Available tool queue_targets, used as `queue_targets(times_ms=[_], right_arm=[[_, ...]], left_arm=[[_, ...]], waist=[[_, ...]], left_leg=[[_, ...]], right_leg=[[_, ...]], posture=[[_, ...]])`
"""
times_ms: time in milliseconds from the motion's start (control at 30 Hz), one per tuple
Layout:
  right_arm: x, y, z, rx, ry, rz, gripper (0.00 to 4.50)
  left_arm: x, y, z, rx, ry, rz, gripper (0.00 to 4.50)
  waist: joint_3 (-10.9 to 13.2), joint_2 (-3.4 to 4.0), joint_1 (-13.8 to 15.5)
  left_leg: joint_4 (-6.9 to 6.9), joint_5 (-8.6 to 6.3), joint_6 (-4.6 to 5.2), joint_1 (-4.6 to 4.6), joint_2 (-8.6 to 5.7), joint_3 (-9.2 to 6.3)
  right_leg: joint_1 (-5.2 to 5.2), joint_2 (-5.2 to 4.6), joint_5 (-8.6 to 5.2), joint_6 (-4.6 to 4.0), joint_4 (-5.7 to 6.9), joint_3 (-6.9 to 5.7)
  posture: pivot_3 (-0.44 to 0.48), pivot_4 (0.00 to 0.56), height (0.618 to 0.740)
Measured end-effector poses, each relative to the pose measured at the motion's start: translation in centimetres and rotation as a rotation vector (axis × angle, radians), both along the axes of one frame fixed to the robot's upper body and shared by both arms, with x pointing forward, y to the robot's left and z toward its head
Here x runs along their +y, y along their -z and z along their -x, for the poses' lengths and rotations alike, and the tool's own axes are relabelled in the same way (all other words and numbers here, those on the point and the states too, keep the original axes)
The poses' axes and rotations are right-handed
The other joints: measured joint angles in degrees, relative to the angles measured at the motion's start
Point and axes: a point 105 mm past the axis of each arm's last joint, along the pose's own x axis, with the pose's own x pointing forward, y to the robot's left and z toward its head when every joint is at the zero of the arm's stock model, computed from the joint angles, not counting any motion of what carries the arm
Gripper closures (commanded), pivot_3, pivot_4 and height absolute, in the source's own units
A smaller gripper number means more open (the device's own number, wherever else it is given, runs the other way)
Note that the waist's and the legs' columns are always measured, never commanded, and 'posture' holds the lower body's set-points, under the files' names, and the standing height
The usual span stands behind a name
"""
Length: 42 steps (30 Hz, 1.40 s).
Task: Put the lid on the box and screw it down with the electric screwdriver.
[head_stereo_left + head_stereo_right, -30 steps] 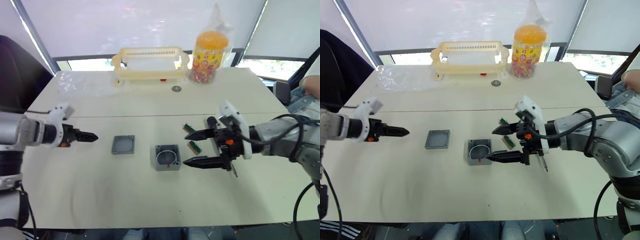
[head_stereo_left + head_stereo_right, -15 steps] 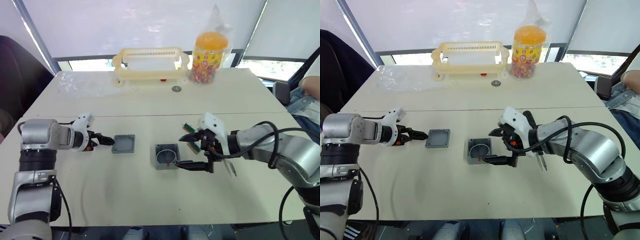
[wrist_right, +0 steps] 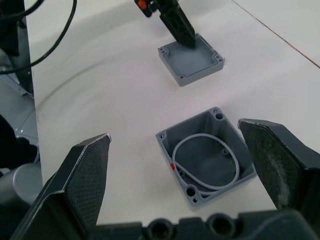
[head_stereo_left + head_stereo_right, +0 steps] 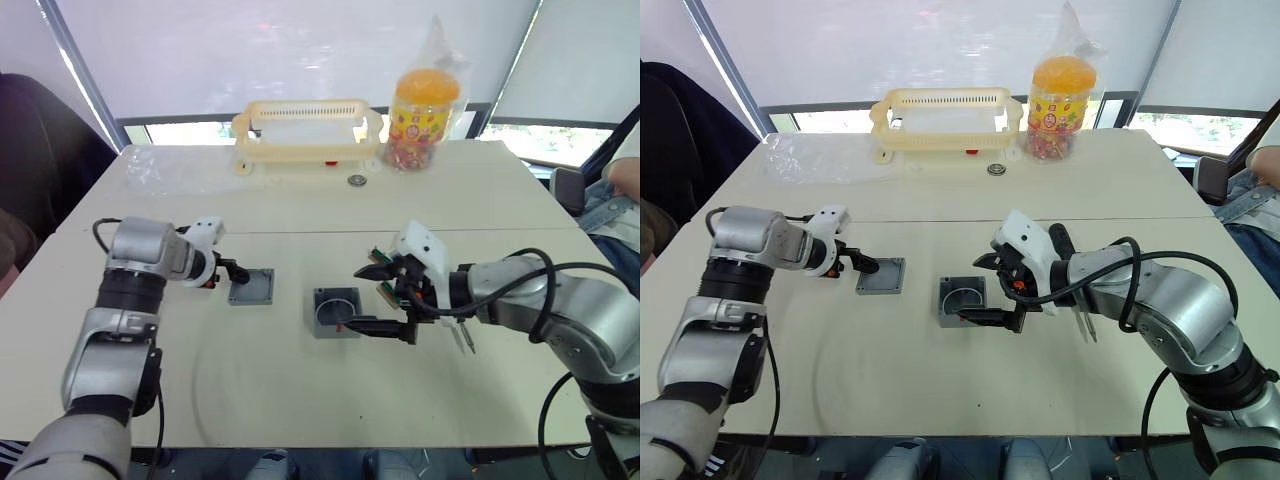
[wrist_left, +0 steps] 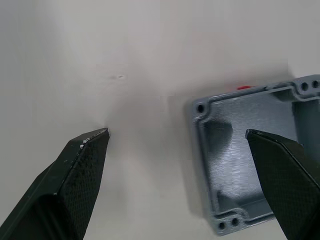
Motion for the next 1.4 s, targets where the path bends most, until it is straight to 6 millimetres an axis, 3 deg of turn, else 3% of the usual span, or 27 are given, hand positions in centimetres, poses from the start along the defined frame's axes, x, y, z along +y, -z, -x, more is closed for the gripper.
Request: queue_targets(times_ms=[33,267,300,700,767,933,1000,1167,1267,1400], right_arm=[[-0.1,0.1,-0.1,0.003,0.014,-0.007,0.0],[-0.2,0.1,-0.5,-0.005,0.065,-0.027,0.0],[-0.3,0.0,-0.6,-0.009,0.073,-0.03,0.0],[-0.9,-1.0,-1.6,0.006,0.134,-0.147,0.0],[-1.1,-1.7,-2.2,0.038,0.162,-0.237,0.0],[0.1,-6.0,-5.0,0.126,0.195,-0.514,0.0],[1.0,-7.0,-6.2,0.168,0.2,-0.57,0.0],[3.3,-8.1,-8.0,0.234,0.18,-0.628,0.0],[5.5,-8.8,-8.5,0.241,0.137,-0.639,0.0],[6.8,-8.3,-8.9,0.253,0.108,-0.619,0.0]], left_arm=[[-0.3,0.1,0.1,0.006,-0.001,-0.011,0.85],[-0.8,0.8,0.4,0.006,-0.016,-0.04,4.26],[-0.8,0.8,0.4,0.001,-0.021,-0.041,4.39],[1.1,-0.1,1.2,-0.041,-0.081,-0.025,4.39],[1.7,-2.0,0.8,-0.141,-0.069,0.007,4.39],[2.5,-11.4,-0.1,-0.639,-0.007,0.124,4.39],[2.8,-13.9,0.5,-0.791,0.007,0.157,4.39],[1.7,-15.3,1.2,-0.94,0.035,0.204,4.39],[-0.2,-15.5,1.7,-0.982,0.079,0.249,4.39],[-1.1,-15.3,2.2,-0.999,0.087,0.265,4.39]], waist=[[0.0,0.0,-0.01],[-0.01,0.01,0.07],[-0.02,0.0,0.08],[0.03,-0.12,-1.15],[0.1,-0.23,-1.5],[0.11,-0.2,-1.52],[0.11,-0.2,-1.48],[0.11,-0.21,-1.42],[0.11,-0.21,-1.55],[0.11,-0.21,-1.66]], left_leg=[[0.0,0.0,0.0,0.01,0.0,0.02],[-0.06,0.0,0.0,0.21,0.0,0.16],[-0.07,-0.01,0.01,0.22,0.0,0.16],[-0.13,-0.02,0.02,0.19,0.07,0.28],[-0.13,0.0,-0.01,0.07,0.16,0.29],[-0.29,0.08,-0.16,0.03,0.29,0.55],[-0.29,0.06,-0.14,0.03,0.28,0.65],[-0.24,0.02,-0.05,-0.04,0.24,0.74],[-0.24,0.02,-0.06,-0.13,0.26,0.74],[-0.23,0.03,-0.07,-0.33,0.25,0.75]], right_leg=[[0.0,0.0,0.0,0.0,0.0,0.02],[0.08,0.0,0.0,0.0,0.03,0.16],[0.09,0.0,0.0,0.0,0.03,0.17],[-0.05,0.08,-0.01,0.01,0.03,0.29],[-0.22,0.17,0.03,-0.05,0.05,0.34],[-0.44,0.2,0.13,-0.21,0.03,0.48],[-0.46,0.19,0.13,-0.21,0.0,0.54],[-0.5,0.18,0.14,-0.19,0.0,0.6],[-0.65,0.2,0.14,-0.18,0.05,0.6],[-0.84,0.2,0.15,-0.19,0.08,0.6]], posture=[[0.0,0.15,0.74],[0.0,0.15,0.74],[0.0,0.15,0.74],[0.0,0.15,0.74],[0.0,0.15,0.74],[0.0,0.15,0.74],[0.0,0.15,0.74],[0.0,0.15,0.74],[0.0,0.15,0.74],[0.0,0.15,0.74]])
